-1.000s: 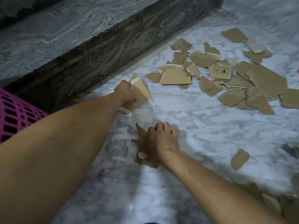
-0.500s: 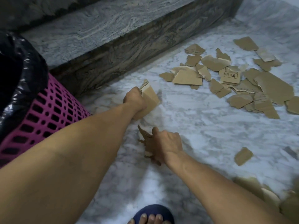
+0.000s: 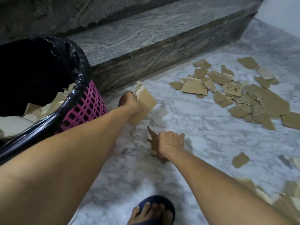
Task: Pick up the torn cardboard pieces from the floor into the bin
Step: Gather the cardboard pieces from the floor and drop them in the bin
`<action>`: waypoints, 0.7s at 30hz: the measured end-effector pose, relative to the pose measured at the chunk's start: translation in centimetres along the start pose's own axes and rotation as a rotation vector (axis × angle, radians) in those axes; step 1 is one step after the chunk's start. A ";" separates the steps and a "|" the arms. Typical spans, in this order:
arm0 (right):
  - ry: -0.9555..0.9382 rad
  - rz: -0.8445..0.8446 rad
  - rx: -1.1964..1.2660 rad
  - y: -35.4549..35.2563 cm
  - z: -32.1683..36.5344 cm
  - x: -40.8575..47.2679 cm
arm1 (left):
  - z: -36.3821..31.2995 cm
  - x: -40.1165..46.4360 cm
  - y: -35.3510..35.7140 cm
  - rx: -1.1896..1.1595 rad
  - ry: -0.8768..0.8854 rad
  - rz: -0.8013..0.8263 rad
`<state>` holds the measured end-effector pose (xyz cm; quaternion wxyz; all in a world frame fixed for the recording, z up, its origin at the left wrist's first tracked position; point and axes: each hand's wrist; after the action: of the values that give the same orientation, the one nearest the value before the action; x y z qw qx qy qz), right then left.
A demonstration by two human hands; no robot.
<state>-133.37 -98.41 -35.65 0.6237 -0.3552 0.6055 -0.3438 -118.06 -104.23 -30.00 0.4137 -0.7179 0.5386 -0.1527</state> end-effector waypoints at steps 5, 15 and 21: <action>0.007 0.080 0.064 0.4 -0.7 0.6 | -0.5 -1.4 -1.4 -0.046 0.004 -0.009; -0.076 -0.065 0.073 2.0 -0.9 -0.7 | -0.3 -2.5 -1.6 -0.083 -0.010 -0.054; -0.042 0.049 0.159 0.5 -1.4 0.5 | -0.2 -2.5 -2.6 -0.077 -0.002 -0.047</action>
<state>-134.78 -98.64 -36.39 0.6709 -0.2966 0.5715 -0.3679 -117.46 -101.91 -27.37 0.3824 -0.7460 0.5268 -0.1407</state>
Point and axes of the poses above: each hand's wrist, its own x-axis towards the middle knuckle, its own y-axis out of the palm, z = x × y, and after that the axes turned 12 degrees about y, right-handed
